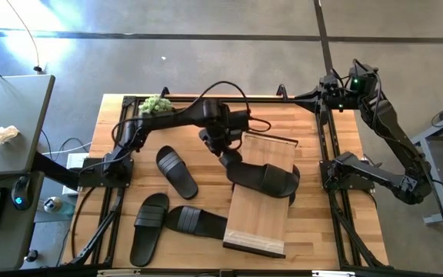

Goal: Pick and place slides into the shelf
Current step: Put the top black slide on the shelf

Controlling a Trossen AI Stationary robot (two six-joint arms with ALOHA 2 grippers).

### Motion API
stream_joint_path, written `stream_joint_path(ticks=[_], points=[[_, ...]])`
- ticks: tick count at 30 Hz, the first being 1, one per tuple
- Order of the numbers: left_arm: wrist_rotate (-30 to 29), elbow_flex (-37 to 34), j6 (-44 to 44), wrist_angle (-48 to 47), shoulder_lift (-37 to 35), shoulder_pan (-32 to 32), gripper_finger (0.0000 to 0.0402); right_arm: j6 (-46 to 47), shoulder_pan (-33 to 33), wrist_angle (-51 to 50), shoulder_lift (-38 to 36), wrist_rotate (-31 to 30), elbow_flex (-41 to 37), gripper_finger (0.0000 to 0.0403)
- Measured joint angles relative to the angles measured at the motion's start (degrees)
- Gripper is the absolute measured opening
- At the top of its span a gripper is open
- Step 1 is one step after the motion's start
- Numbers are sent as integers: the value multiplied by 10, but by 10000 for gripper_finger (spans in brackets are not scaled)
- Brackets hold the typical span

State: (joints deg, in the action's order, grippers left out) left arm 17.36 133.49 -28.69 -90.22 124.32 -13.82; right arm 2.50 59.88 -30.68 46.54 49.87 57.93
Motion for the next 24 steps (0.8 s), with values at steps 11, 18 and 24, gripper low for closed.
stream_joint_path(ticks=[11,18,24], points=[[-190,0,-21,2,-79,12,243,-14,0,-1,0,0,0,73],[-299,0,61,2,-97,70,243,-15,0,-4,0,0,0,73],[-276,-1,91,2,-107,134,243,-15,0,-17,0,1,0,73]])
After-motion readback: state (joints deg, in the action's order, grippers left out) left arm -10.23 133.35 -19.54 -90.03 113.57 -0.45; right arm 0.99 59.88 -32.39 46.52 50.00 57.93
